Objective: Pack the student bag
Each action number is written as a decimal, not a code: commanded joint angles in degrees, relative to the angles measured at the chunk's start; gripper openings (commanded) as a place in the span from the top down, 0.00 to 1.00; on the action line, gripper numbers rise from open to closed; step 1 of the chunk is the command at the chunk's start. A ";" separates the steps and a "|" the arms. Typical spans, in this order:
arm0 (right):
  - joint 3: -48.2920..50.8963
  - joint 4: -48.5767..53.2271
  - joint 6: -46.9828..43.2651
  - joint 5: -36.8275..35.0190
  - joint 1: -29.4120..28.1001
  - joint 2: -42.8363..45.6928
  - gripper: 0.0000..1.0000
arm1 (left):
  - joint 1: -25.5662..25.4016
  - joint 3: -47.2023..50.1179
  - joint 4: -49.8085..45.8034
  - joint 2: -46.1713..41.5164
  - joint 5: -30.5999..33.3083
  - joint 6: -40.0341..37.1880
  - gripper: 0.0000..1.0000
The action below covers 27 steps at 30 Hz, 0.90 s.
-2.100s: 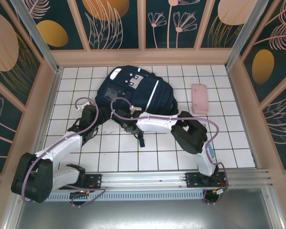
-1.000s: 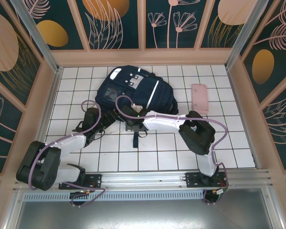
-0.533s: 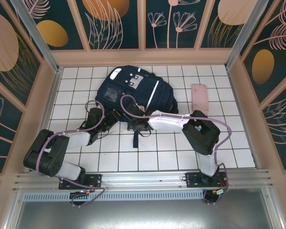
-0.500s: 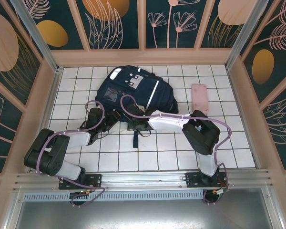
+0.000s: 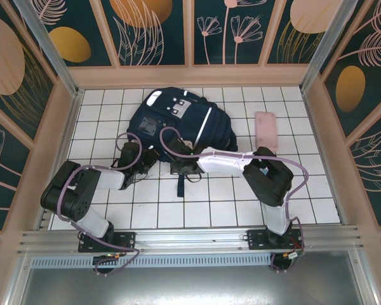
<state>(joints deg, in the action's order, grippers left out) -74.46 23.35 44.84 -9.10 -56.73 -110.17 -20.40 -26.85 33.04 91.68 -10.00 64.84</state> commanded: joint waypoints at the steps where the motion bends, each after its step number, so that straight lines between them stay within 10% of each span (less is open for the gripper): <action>1: 1.07 4.92 -0.46 -4.26 -0.34 2.73 1.00 | -0.16 -1.92 -0.52 -0.10 6.15 -1.22 0.93; 14: 16.58 12.04 -1.56 -14.66 7.42 17.07 1.00 | 2.09 -4.23 -6.34 -1.87 13.19 -7.12 1.00; 27: 15.95 3.59 -16.49 -9.54 16.23 20.54 1.00 | 4.44 -14.08 -10.44 4.92 12.81 -12.52 1.00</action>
<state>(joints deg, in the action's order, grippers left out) -57.49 25.39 32.97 -18.44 -41.36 -91.09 -18.41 -37.76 22.02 95.11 -3.51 55.35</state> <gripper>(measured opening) 0.052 0.053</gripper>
